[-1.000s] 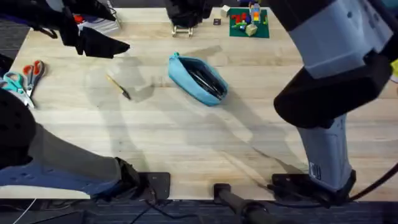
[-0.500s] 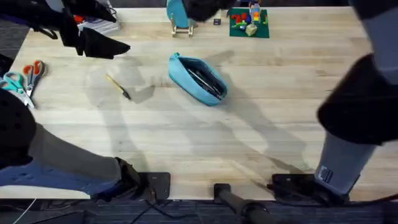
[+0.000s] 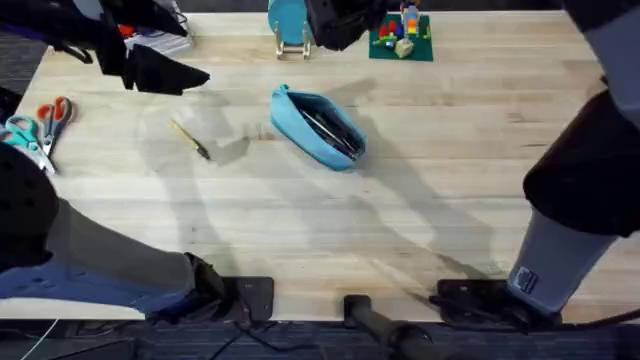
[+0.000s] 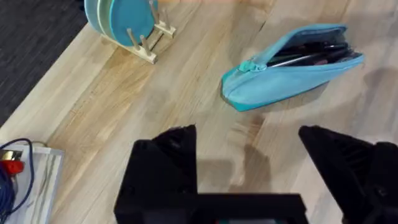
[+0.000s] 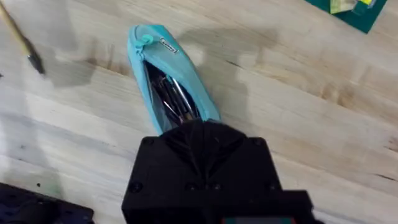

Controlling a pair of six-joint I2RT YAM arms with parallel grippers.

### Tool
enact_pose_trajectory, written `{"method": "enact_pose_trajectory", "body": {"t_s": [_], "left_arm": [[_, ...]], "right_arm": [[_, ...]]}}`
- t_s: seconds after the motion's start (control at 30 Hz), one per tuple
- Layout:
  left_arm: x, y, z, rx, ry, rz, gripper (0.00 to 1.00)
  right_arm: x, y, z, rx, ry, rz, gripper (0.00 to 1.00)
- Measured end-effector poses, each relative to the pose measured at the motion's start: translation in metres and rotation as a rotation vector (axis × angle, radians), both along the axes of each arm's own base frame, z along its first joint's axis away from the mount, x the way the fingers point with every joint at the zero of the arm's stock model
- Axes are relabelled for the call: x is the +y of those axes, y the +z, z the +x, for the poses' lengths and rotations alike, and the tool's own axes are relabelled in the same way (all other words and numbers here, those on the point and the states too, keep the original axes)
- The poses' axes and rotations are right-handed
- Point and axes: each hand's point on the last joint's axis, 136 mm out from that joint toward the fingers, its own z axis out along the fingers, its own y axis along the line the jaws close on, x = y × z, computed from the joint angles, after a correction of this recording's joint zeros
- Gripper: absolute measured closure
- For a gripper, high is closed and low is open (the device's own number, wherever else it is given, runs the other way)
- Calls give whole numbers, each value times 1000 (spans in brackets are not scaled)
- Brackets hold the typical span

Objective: Unzip the bag, pick up the pens from the table one at a time and place them inside, then zip the bag closed.

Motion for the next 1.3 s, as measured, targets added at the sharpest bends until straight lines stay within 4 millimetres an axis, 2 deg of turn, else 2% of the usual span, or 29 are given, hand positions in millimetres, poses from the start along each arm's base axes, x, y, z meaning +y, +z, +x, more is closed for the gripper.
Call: {"method": "enact_pose_trajectory", "body": {"t_s": [0.4, 0.43, 0.47, 0.53, 0.63, 0.67, 0.9, 1.1, 1.3], "left_arm": [[0, 0, -1, 3, 0, -1, 7], [0, 0, -1, 4, 0, -2, 8], [0, 0, -1, 3, 0, -2, 9], [0, 0, -1, 3, 0, -2, 8], [0, 0, -1, 3, 0, -2, 8], [0, 0, -1, 3, 0, -2, 8], [0, 0, -1, 3, 0, -2, 7], [0, 0, -1, 4, 0, -2, 7], [-1, 0, -2, 10, 0, -5, 7]], "right_arm": [[1, 0, 0, -7, 3, -4, 970], [1, 0, 0, -7, 2, -3, 935], [1, 1, 0, -7, 2, -3, 842], [1, 1, 0, -7, 4, -4, 529], [1, 1, 1, -7, 3, -4, 109], [1, 0, 0, -7, 7, -6, 33], [4, 2, 3, -20, 8, 9, 5], [27, 13, 17, -76, 27, 118, 5], [39, 17, 25, -107, 35, 166, 5]]}}
